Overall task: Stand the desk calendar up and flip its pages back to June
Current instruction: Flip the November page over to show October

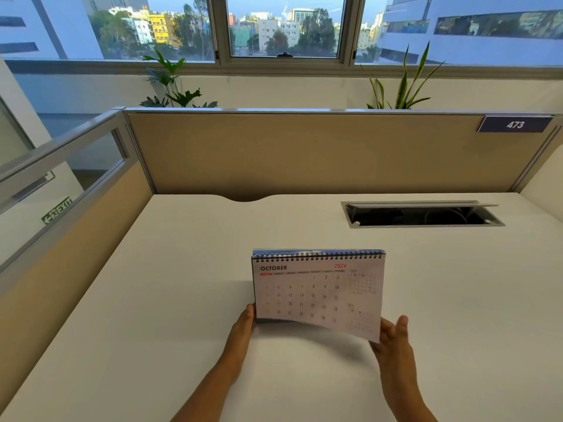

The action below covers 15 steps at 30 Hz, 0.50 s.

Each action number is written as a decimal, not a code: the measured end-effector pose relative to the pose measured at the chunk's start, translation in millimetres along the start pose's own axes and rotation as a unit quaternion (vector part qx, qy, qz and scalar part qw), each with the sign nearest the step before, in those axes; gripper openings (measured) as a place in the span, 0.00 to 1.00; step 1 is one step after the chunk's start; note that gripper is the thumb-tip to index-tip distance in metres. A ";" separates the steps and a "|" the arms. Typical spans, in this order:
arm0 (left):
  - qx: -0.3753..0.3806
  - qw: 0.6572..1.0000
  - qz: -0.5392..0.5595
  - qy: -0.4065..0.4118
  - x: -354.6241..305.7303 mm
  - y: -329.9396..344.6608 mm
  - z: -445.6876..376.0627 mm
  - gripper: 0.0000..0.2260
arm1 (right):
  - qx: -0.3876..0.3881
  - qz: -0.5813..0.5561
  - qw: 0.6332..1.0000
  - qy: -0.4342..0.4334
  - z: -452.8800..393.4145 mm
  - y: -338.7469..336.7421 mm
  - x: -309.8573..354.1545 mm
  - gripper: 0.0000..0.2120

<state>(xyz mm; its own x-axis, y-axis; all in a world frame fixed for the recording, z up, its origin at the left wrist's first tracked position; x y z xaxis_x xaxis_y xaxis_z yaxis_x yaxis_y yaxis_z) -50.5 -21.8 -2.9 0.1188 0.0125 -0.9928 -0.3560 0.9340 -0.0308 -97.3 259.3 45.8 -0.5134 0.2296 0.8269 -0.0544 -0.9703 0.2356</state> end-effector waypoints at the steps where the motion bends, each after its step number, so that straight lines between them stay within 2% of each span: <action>1: -0.002 1.000 0.003 -0.004 0.2 0.0 0.3 0.20 | 0.035 -0.061 0.997 0.038 -3.0 -2.8 -5.6 0.34; 4: -0.009 0.999 0.031 -0.022 -0.6 0.6 1.4 0.23 | 0.161 -0.209 0.953 0.149 -2.3 9.2 -16.9 0.29; 7: -0.007 0.999 0.038 -0.026 -3.8 -0.4 2.7 0.22 | 0.261 -0.226 0.924 0.162 9.5 34.5 -7.2 0.22; 10: -0.005 0.999 0.038 -0.030 -0.7 -3.5 4.0 0.23 | 0.284 -0.243 0.921 0.108 15.0 52.5 15.7 0.19; 13: -0.008 0.999 0.031 0.014 -7.4 -3.7 3.6 0.20 | 0.283 -0.238 0.927 0.066 22.2 64.7 42.7 0.24; 15: 0.022 0.999 0.015 0.026 -11.4 3.6 3.7 0.23 | 0.293 -0.220 0.929 0.056 26.1 79.2 64.4 0.28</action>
<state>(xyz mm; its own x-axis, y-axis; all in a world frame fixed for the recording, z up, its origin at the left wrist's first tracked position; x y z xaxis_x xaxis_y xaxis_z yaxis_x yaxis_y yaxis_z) -49.7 -17.2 8.8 0.0592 0.0229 -0.9980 -0.3167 0.9485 0.0030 -112.3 199.2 131.1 -0.6398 0.5524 0.5343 0.1789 -0.5690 0.8026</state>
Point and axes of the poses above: each hand's wrist, its own z-axis away from the middle knuckle, its own y-axis out of the palm, x = y × z, the point moved 10 cm from there along -z, towards the middle knuckle, and after that the axes turned 14 degrees about y, right-handed, at the moved point
